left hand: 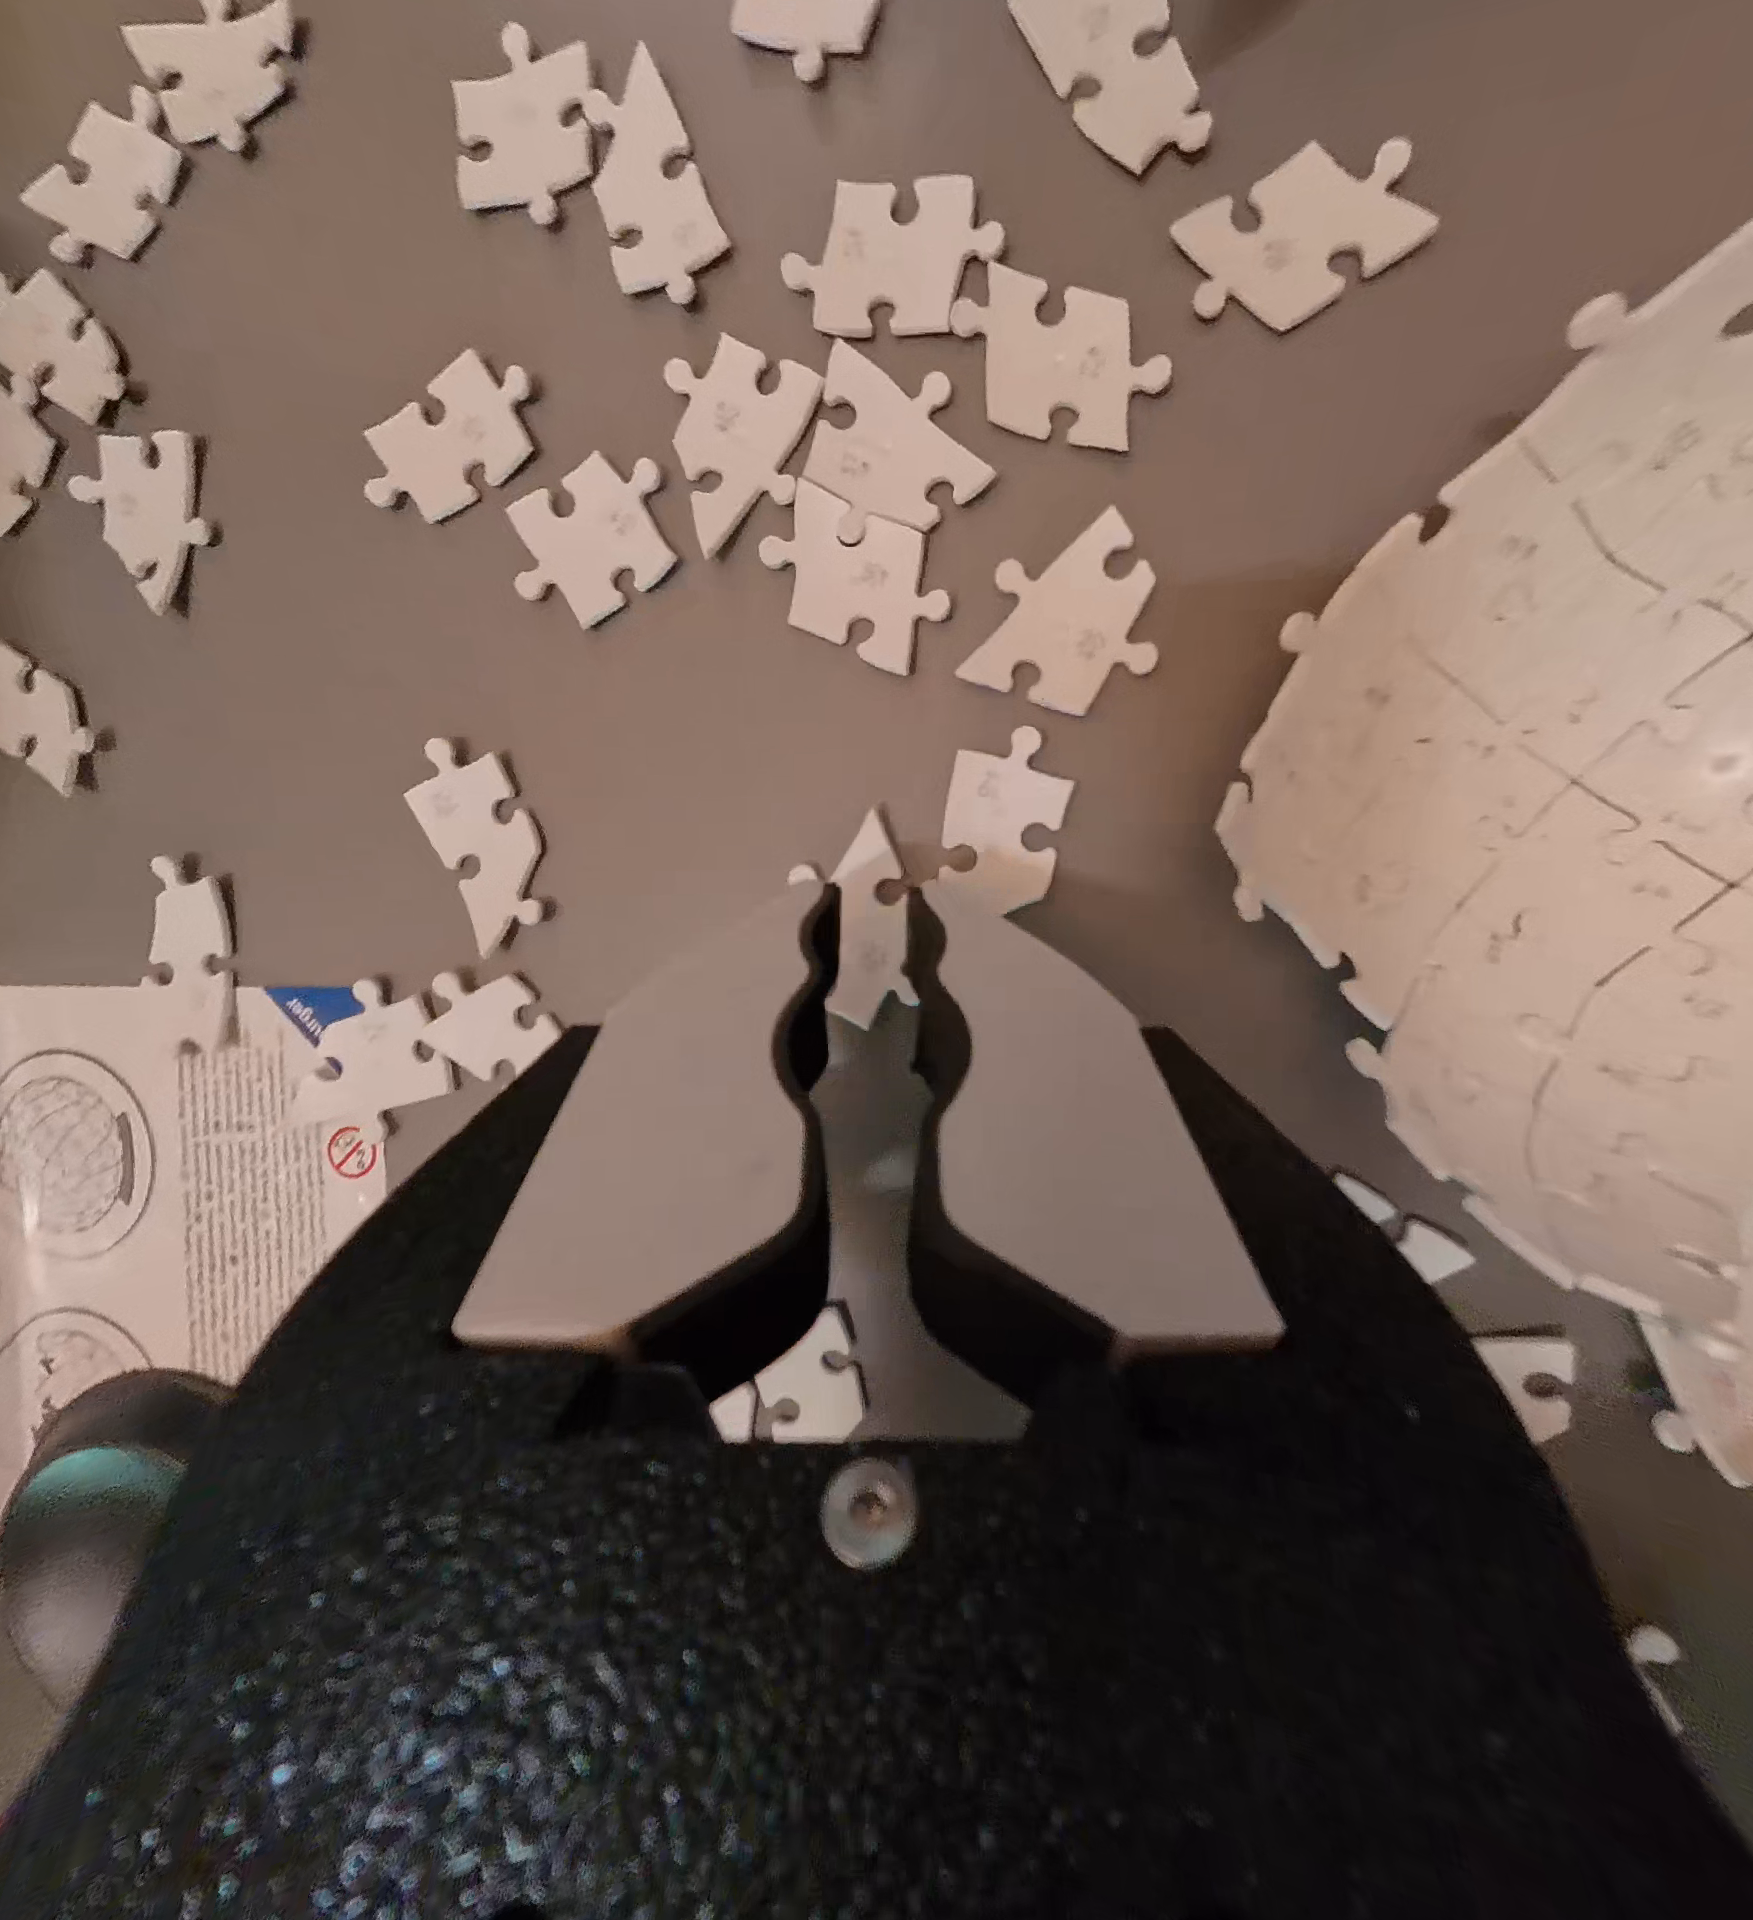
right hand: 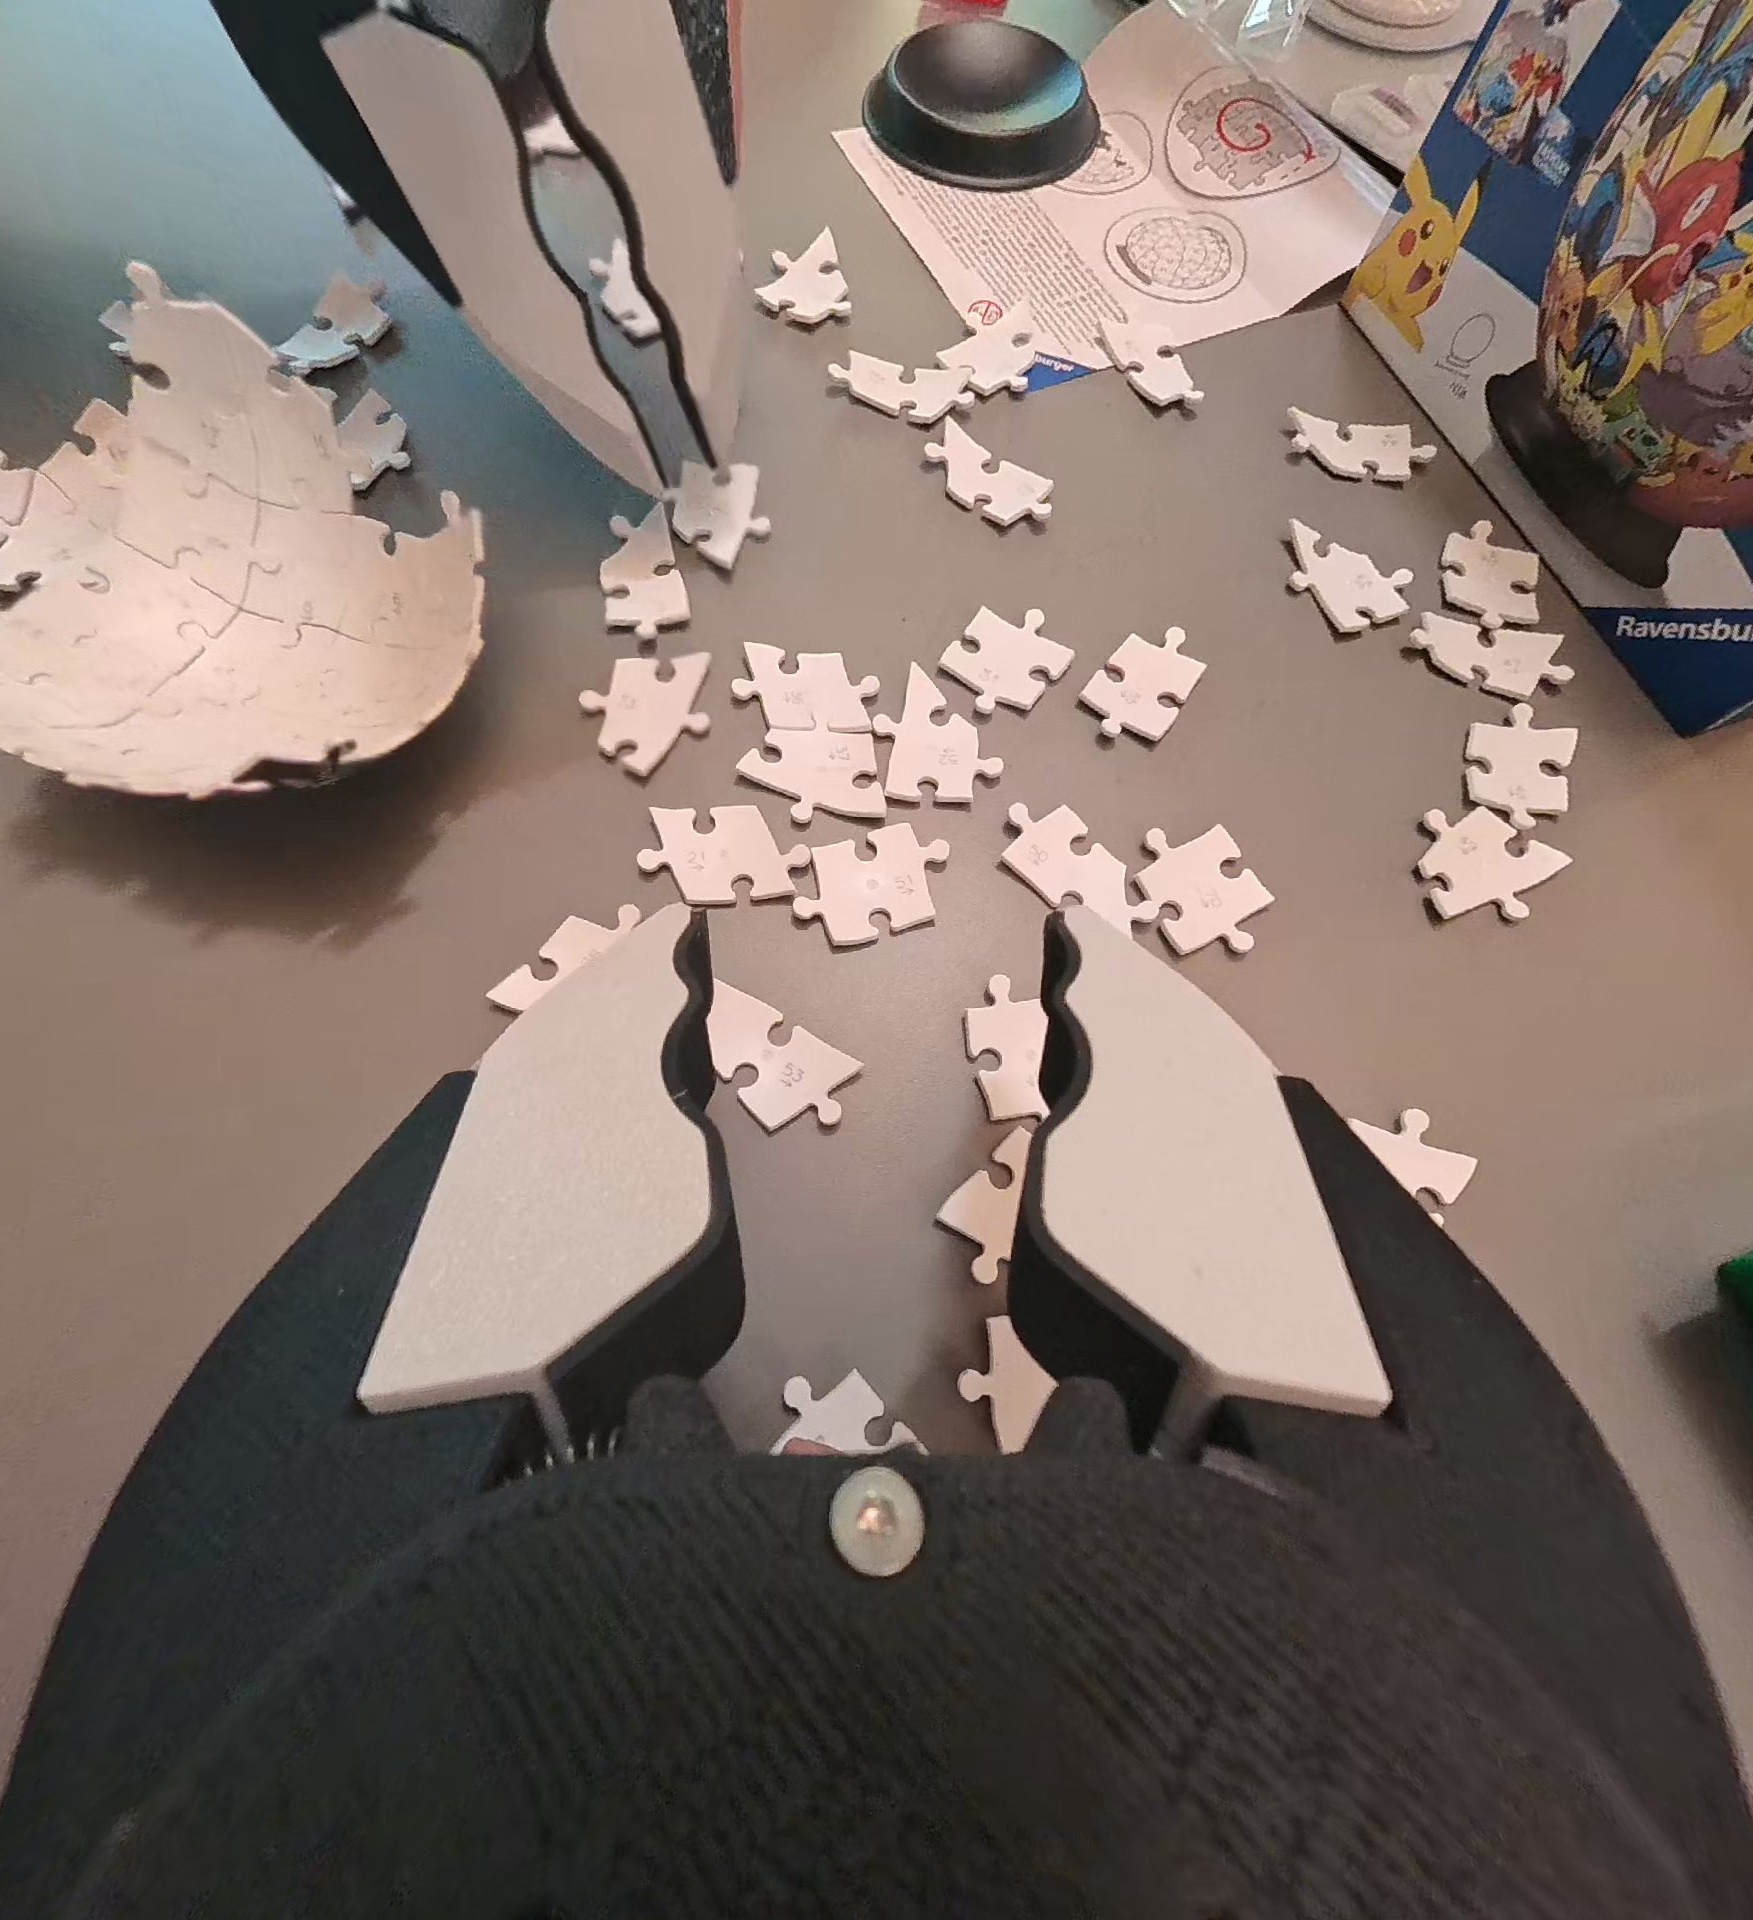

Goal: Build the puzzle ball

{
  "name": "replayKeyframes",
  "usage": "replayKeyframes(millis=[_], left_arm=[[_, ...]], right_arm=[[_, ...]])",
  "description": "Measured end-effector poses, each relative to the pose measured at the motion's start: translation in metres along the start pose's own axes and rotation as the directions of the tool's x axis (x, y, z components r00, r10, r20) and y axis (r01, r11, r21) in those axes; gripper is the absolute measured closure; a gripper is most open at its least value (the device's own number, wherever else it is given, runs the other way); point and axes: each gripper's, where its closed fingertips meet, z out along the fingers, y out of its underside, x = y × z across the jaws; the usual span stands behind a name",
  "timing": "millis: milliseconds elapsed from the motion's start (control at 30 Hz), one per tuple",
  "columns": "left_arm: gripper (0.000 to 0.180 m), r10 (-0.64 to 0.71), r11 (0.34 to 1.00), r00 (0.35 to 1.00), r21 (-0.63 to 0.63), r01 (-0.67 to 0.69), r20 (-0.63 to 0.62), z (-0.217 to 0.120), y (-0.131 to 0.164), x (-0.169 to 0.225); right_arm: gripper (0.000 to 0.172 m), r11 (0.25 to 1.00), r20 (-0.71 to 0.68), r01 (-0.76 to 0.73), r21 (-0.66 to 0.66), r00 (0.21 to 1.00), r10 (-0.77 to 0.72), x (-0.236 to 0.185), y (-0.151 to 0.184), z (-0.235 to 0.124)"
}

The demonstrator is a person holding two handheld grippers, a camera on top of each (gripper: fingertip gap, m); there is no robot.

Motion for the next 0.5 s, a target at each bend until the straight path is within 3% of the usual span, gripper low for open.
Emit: replayKeyframes(millis=[133, 267, 500], left_arm=[[0.162, -0.029, 0.999, 0.999, 0.027, 0.030, -0.040, -0.007, -0.005, 0.009], [0.155, -0.021, 0.999, 0.997, -0.036, 0.018, -0.076, 0.003, 0.001, 0.018], [0.162, -0.017, 0.996, 0.996, -0.094, 0.009, -0.087, 0.013, 0.003, 0.021]], right_arm=[[0.110, 1.000, 0.005, 0.001, 0.001, 1.000, -0.001, -0.001, -0.001, 0.001], [0.110, 1.000, 0.012, 0.005, -0.003, 1.000, -0.005, -0.004, -0.002, 0.003], [0.111, 1.000, 0.030, 0.016, 0.004, 0.999, -0.016, -0.011, -0.007, 0.009]])
